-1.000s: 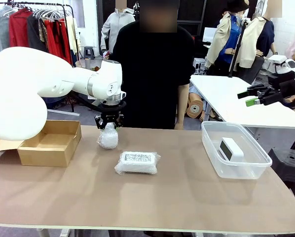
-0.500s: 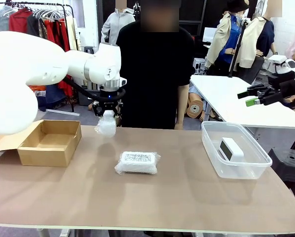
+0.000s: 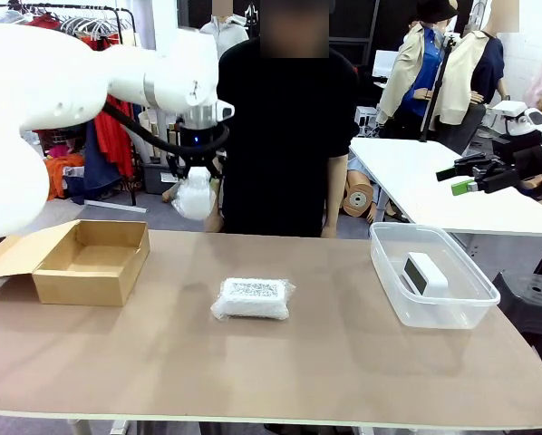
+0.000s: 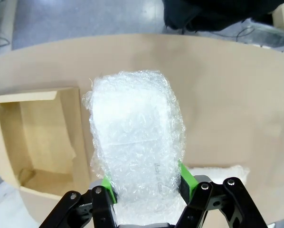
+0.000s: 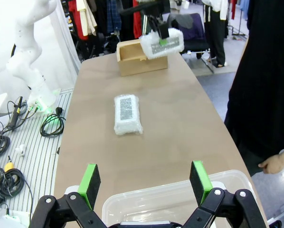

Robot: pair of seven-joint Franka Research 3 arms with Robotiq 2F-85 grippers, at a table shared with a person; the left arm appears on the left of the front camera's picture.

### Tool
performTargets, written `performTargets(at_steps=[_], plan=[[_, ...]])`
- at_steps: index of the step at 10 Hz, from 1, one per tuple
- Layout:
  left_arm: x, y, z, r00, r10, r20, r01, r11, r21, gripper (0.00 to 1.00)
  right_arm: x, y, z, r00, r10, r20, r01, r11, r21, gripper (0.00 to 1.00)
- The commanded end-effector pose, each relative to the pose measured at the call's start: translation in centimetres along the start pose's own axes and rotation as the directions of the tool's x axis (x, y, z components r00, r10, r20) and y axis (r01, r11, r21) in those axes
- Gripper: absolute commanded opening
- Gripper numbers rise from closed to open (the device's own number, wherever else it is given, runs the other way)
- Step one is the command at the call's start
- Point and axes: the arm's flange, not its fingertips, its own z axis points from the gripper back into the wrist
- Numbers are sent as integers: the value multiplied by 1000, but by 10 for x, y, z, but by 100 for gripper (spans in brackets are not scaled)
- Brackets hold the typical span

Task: Separate and place wrapped and unwrapped clocks.
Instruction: Pick up the Digital clock indicated by the person.

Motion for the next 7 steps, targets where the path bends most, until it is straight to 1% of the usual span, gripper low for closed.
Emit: performTargets(at_steps=[1, 2, 5, 7], plan=[[10, 1, 36, 999, -49, 0, 49, 999, -7, 0, 2, 1, 0, 1000, -2, -4, 2, 1000, 1, 100], [10, 0, 59, 997, -75, 6, 75, 997, -9, 0, 2, 1, 0, 1000, -2, -4, 2, 1000, 1, 100], [19, -3, 113, 995, -97, 20, 98, 995, -30, 0, 2, 1, 0, 1000, -2, -4, 2, 1000, 1, 100], [20, -6, 147, 994, -104, 46, 105, 994, -30, 0, 2, 1, 0, 1000, -2, -4, 2, 1000, 1, 100]])
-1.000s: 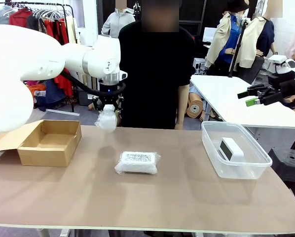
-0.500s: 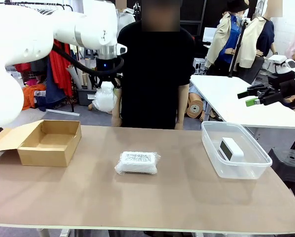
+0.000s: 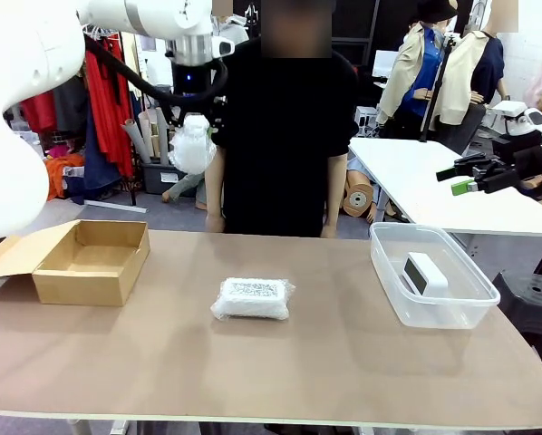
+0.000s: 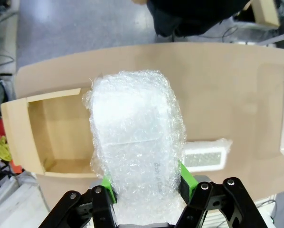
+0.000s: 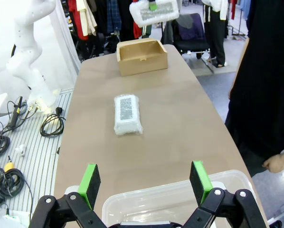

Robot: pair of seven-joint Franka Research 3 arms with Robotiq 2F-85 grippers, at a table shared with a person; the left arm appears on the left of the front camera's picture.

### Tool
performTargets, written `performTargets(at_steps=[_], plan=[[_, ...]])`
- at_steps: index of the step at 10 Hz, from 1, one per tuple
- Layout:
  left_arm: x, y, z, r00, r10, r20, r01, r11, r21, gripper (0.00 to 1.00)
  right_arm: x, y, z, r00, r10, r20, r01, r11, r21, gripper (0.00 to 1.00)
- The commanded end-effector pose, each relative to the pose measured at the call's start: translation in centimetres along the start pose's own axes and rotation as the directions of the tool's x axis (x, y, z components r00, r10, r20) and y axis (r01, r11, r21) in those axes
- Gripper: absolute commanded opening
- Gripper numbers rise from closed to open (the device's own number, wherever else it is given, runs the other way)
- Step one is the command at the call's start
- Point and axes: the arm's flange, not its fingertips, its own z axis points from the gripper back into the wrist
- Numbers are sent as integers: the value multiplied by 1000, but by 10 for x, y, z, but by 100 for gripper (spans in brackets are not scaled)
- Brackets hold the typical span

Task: Separate and place wrapped and unwrapped clocks.
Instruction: Pick up the Digital clock indicated by the person.

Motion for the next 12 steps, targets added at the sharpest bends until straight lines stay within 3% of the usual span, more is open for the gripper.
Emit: performTargets(at_steps=[1, 5, 6, 12], plan=[[28, -12, 28, 1000, -29, 6, 29, 1000, -10, 0, 2, 1, 0, 1000, -2, -4, 2, 1000, 1, 100], [26, -1, 41, 999, -25, 43, 25, 1000, -9, 0, 2, 1, 0, 1000, -2, -4, 2, 1000, 1, 100], [1, -3, 28, 999, -7, 35, 8, 1000, -23, 0, 2, 1, 0, 1000, -2, -4, 2, 1000, 1, 100], [1, -3, 28, 999, -7, 35, 8, 1000, -23, 0, 2, 1, 0, 1000, -2, -4, 2, 1000, 1, 100]])
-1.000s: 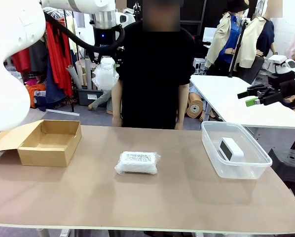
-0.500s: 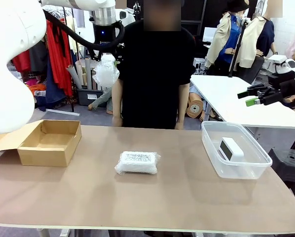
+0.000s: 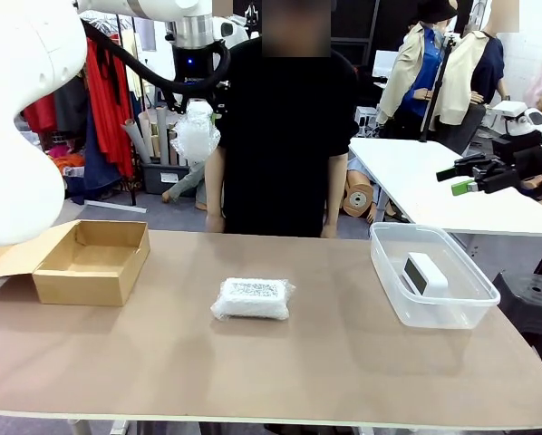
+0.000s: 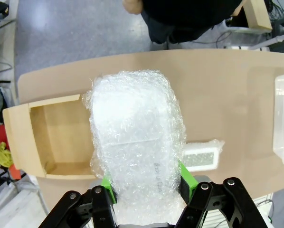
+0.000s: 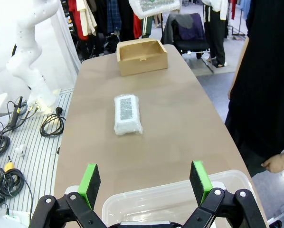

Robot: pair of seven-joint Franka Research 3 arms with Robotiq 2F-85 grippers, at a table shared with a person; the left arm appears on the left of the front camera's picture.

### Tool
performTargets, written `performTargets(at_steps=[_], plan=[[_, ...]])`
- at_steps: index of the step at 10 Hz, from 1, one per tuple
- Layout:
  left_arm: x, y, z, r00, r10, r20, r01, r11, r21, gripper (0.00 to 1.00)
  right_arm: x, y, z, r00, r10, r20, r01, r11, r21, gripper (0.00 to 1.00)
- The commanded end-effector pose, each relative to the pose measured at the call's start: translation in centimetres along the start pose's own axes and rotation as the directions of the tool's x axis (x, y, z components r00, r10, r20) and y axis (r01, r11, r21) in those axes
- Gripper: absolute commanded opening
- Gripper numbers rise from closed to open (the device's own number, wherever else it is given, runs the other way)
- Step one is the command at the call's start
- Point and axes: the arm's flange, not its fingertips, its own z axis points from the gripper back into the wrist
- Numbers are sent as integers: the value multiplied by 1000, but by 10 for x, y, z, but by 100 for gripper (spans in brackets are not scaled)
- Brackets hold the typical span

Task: Separate and place wrapped and unwrapped clocks.
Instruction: Pick up the Digital clock indicated by the person, then if the picked Digital clock is wrapped, place it in the Package Box ; if not, place it in the Organizing box.

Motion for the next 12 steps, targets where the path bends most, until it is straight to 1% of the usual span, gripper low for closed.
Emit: performTargets(at_steps=[1, 12], plan=[[-2, 1, 4, 1000, 3, 2, -3, 1000, -1, 0, 2, 1, 0, 1000, -2, -4, 2, 1000, 1, 100], [-2, 1, 4, 1000, 3, 2, -3, 1000, -1, 0, 2, 1, 0, 1000, -2, -4, 2, 1000, 1, 100]])
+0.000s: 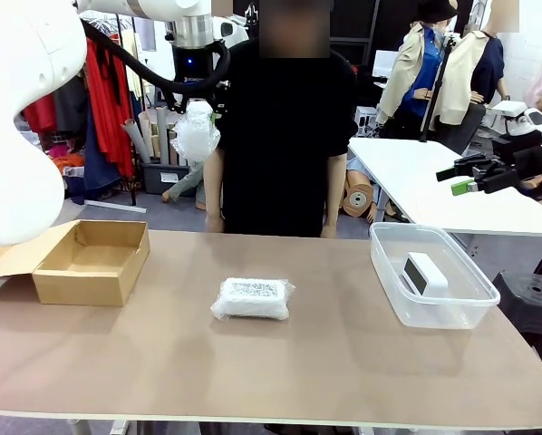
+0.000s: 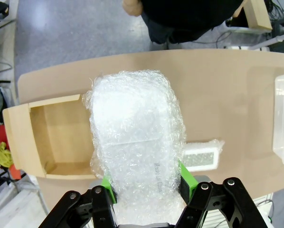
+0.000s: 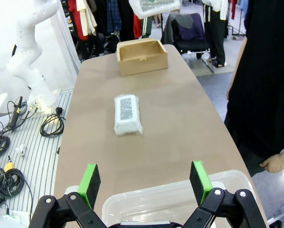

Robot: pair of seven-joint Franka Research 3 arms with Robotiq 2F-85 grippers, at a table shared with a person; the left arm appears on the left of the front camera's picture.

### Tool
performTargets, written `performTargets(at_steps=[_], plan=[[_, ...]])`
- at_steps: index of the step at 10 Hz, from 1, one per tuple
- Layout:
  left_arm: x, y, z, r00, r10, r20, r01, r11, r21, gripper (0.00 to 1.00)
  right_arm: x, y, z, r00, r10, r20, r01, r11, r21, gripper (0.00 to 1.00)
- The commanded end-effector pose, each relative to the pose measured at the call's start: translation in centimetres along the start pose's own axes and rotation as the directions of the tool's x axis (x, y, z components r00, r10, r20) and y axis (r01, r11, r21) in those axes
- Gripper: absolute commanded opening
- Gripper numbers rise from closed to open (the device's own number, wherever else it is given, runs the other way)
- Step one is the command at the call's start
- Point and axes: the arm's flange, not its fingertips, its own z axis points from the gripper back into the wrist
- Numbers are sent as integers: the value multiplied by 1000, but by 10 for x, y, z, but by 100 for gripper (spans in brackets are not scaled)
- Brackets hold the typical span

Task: Separate and place wrapped and unwrapped clocks.
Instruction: If the picked Digital clock is wrapped, place it in the Package Box ; if not, place it in the Organizing box.

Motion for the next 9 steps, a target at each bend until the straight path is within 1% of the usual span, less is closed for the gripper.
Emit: performTargets(at_steps=[1, 4, 5, 6, 8, 9], plan=[[-2, 1, 4, 1000, 3, 2, -3, 1000, -1, 0, 2, 1, 0, 1000, -2, -4, 2, 1000, 1, 100], [0, 0, 0, 1000, 0, 0, 0, 1000, 0, 0, 2, 1, 0, 1000, -2, -4, 2, 1000, 1, 100], [-4, 3, 2, 999, -42, -20, 42, 999, 4, 0, 2, 1, 0, 1000, -2, -4, 2, 1000, 1, 100], [-10, 3, 5, 996, -66, -57, 64, 997, -29, 0, 2, 1, 0, 1000, -2, -4, 2, 1000, 1, 100], [-30, 15, 9, 989, -136, -66, 133, 990, -43, 0, 2, 1, 0, 1000, -2, -4, 2, 1000, 1, 100], [-44, 21, 10, 988, -144, -57, 141, 989, -47, 0, 2, 1, 0, 1000, -2, -4, 2, 1000, 1, 100]])
